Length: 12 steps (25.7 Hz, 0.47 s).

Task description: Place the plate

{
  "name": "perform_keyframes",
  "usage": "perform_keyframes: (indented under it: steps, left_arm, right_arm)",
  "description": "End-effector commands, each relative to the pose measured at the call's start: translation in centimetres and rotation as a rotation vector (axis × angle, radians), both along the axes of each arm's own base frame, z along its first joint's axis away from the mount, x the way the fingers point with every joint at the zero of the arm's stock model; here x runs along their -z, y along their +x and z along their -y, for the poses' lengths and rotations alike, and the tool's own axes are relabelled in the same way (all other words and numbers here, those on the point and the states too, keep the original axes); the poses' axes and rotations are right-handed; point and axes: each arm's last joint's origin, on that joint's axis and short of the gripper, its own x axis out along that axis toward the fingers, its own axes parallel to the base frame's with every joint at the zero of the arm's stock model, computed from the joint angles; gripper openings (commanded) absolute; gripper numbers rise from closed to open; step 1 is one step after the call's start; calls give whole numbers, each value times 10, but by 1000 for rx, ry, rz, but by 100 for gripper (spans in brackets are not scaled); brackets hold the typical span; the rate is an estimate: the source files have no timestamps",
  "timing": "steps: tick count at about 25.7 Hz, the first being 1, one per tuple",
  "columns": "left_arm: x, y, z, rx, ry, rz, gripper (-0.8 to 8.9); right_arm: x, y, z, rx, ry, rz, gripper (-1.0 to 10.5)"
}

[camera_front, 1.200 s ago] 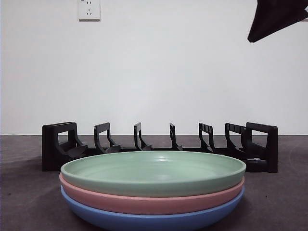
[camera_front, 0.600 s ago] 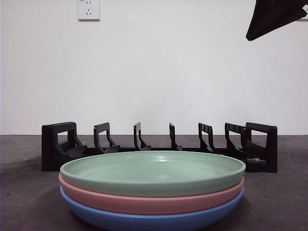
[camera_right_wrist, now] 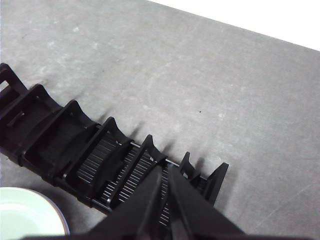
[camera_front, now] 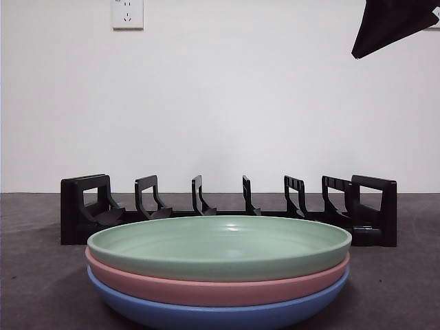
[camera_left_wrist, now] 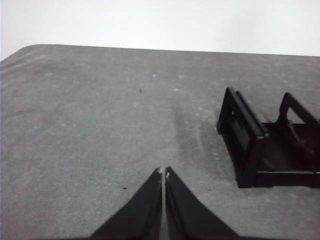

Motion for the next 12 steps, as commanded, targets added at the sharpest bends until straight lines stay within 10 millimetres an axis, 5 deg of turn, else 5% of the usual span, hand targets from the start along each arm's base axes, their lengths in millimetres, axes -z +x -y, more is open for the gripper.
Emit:
perform_keyframes:
  steps: [1,12]
  left_arm:
    - [4,4,-1,-15,-1,71,7]
    - [7,6,-2,-20,-10,90,7]
  right_arm:
    - [-3,2,-2,-2,8,10,19]
    - [-3,2,-2,-1,8,10,19]
